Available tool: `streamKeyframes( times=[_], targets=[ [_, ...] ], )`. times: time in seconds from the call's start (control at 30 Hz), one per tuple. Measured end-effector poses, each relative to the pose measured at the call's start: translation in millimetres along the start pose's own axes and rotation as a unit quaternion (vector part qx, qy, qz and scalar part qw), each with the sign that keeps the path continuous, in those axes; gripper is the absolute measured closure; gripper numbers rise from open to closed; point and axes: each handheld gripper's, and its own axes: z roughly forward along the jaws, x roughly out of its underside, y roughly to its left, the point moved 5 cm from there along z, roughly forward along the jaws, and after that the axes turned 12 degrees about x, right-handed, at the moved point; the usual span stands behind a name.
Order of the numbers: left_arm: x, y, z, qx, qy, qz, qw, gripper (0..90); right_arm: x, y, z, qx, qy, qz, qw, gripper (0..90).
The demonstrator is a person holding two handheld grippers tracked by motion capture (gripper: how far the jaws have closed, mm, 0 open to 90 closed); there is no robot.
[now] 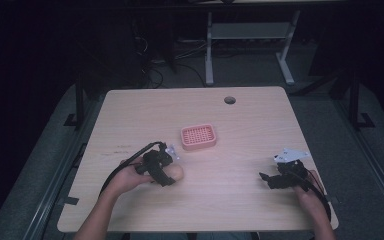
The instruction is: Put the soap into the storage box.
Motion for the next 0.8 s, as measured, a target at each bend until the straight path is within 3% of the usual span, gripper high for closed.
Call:
streamKeyframes(
  times=[0.8],
  targets=[
    [-11.3,10.9,-6.6,0.004,0.005,-0.001,1.0,31.1,-2.0,2.9,0.1,-0.002,-0.002,0.002,1.0,13.9]
  ],
)
